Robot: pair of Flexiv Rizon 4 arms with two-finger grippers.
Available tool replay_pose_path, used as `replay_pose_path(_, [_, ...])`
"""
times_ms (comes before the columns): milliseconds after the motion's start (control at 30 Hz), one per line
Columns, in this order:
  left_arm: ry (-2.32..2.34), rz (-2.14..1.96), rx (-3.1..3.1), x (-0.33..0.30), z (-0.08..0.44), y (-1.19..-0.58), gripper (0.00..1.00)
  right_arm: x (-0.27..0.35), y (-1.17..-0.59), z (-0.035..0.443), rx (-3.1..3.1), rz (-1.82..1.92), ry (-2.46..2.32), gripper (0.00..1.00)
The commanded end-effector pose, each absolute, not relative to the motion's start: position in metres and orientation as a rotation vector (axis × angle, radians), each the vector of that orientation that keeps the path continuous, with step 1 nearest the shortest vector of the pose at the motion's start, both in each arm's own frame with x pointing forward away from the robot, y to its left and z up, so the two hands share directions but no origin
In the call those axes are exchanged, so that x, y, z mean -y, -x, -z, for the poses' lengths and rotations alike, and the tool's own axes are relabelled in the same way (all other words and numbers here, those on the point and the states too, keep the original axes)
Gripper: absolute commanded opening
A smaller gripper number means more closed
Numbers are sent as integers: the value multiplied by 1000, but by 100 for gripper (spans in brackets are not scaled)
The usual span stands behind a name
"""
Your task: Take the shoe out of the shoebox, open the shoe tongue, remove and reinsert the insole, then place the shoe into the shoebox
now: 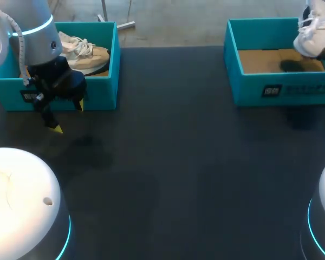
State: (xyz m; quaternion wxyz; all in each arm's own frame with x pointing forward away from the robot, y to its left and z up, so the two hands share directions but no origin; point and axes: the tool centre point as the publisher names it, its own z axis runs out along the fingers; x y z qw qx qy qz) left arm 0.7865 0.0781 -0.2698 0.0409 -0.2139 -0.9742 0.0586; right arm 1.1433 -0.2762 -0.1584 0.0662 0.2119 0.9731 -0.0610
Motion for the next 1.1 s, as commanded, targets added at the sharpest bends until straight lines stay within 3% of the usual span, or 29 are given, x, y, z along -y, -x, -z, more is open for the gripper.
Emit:
replay_pose_path(33, [656,-176,2986,-79,270,-785,100,277,-1128,159,-2690,202,-1505,0])
replay_pose_path(600, [656,-176,2986,-79,270,-785,100,277,-1128,159,-2690,202,-1505,0])
replay_pose_path(1100, [656,-176,2986,-79,270,-785,100,305,-1094,182,-2259,6,-2114,0])
